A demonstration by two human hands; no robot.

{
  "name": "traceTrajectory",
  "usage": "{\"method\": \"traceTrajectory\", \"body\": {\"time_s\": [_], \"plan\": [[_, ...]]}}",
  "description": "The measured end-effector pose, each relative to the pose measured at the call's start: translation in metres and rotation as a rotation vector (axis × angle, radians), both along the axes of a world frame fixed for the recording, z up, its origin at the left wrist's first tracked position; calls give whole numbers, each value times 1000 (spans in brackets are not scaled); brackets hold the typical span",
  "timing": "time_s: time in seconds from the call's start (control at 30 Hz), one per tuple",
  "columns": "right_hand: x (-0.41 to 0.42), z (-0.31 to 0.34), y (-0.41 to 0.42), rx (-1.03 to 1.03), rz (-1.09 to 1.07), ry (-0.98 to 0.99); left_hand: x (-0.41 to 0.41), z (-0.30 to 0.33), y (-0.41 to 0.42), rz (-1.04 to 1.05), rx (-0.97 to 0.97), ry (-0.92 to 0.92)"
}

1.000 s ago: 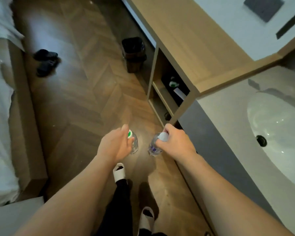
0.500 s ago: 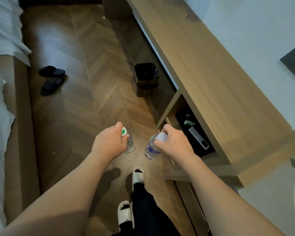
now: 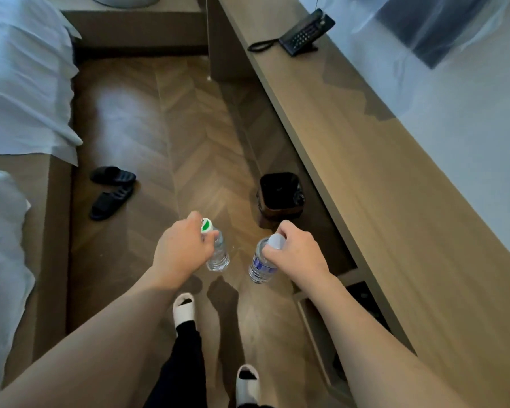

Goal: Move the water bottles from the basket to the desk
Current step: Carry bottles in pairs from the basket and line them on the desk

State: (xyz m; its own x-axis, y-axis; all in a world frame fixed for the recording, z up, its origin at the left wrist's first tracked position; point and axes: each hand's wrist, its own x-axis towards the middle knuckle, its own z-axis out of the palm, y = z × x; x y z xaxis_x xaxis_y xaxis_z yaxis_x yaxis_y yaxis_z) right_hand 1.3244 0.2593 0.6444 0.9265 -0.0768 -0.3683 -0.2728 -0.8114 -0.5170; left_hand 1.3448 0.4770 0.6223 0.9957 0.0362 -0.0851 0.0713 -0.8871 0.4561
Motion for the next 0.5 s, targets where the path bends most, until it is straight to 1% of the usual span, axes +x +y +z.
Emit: {"method": "traceTrajectory", "body": {"time_s": [0.1, 0.2, 0.27, 0.4, 0.5], "plan": [[65, 4, 29, 29, -36, -46, 72, 4, 24, 76, -124, 17], [126, 12, 60, 29, -80, -74, 146, 16, 49, 72, -191, 4], [170, 19, 79, 35, -101, -89, 196, 25, 65, 74, -218, -31], [255, 34, 110, 68, -137, -86, 286, 36, 95, 71, -224, -37], [323, 37, 126, 33, -150, -96, 354, 36, 112, 81, -230, -39]]}}
